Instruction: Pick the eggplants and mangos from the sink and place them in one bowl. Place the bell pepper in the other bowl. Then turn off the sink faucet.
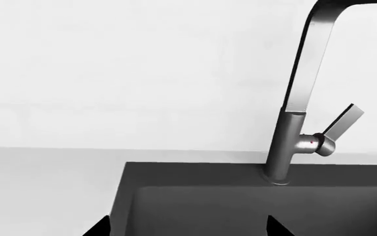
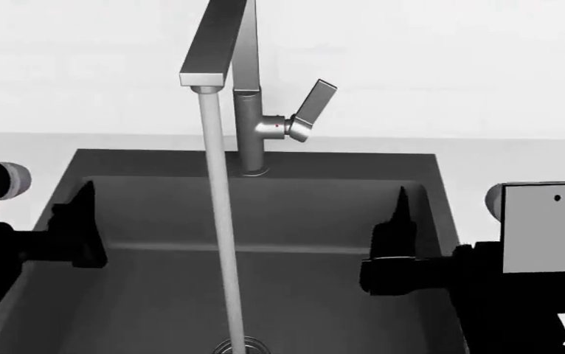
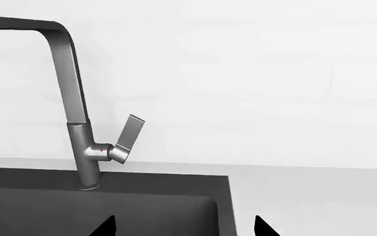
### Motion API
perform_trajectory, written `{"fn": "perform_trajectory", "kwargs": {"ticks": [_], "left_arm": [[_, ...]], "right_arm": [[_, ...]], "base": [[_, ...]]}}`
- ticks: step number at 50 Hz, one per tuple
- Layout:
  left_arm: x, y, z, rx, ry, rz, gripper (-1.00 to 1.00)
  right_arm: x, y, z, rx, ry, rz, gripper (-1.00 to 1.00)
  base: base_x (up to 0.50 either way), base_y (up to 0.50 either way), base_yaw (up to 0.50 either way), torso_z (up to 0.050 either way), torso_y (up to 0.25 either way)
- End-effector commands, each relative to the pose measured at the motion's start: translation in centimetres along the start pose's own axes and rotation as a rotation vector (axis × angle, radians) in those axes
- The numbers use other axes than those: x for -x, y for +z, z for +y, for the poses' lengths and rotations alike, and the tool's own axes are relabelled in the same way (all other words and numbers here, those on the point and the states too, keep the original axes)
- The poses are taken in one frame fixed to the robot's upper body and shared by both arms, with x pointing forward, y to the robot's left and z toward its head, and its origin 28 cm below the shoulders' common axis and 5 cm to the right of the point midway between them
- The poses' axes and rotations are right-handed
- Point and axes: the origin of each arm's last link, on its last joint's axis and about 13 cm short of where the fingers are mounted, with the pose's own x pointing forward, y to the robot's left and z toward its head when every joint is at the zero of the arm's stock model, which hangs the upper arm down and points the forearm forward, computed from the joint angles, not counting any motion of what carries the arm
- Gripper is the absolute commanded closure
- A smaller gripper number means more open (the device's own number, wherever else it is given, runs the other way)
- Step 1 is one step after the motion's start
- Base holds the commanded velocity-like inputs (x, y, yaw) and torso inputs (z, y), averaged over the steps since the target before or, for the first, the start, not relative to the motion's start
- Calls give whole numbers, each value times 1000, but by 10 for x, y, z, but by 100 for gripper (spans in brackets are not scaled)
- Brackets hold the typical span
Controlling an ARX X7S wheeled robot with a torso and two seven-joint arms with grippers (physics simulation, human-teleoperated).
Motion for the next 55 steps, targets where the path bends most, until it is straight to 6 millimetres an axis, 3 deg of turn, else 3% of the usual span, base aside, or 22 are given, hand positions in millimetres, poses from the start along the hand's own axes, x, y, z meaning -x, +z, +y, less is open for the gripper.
{"fn": "perform_trajectory", "kwargs": {"ticks": [1,9,13,14,15,16,17,18,19,20,31,43,55], "left_arm": [[-39,35,-2,-38,-37,-27,-100],[-92,48,-4,-21,-43,-1,-100],[-114,57,-6,-10,-19,-11,-100],[-132,101,-46,-105,-171,-217,-100],[-142,50,-68,-75,-272,19,-100],[-149,40,-60,-44,-250,61,-100],[-157,67,-36,-31,-116,-60,-100],[-160,63,-17,-17,-16,-41,-100],[-160,61,-10,-12,43,-46,-100],[-160,61,-6,-74,64,-39,-100],[-160,55,-10,-63,59,-7,-100],[-159,46,-18,-101,25,60,-100],[-158,45,-9,-105,66,62,-100]], "right_arm": [[-44,41,-4,-17,-24,21,-100],[-107,61,-17,-31,14,50,-100],[-127,62,-24,-28,15,53,-100],[-152,99,13,44,172,-104,-100],[-163,115,11,41,227,-190,-100],[-172,104,1,20,187,-129,-100],[-177,89,-10,-9,138,-53,-100],[-179,66,-23,-45,74,54,-100],[-178,56,-28,-60,46,98,-100],[-177,56,-28,-66,47,100,-100],[-180,39,-22,-65,55,133,-100],[-182,43,-19,-44,59,106,-100],[-182,40,-20,-40,69,87,-100]], "base": [[0,0,0,0,0],[0,0,0,0,0],[0,0,0,0,0],[0,0,0,0,0],[0,0,0,0,0],[0,0,0,0,0],[0,0,0,0,0],[0,0,0,0,0],[0,0,0,0,0],[0,0,0,0,0],[0,0,0,0,0],[0,0,0,0,0],[0,0,0,13,-86]]}}
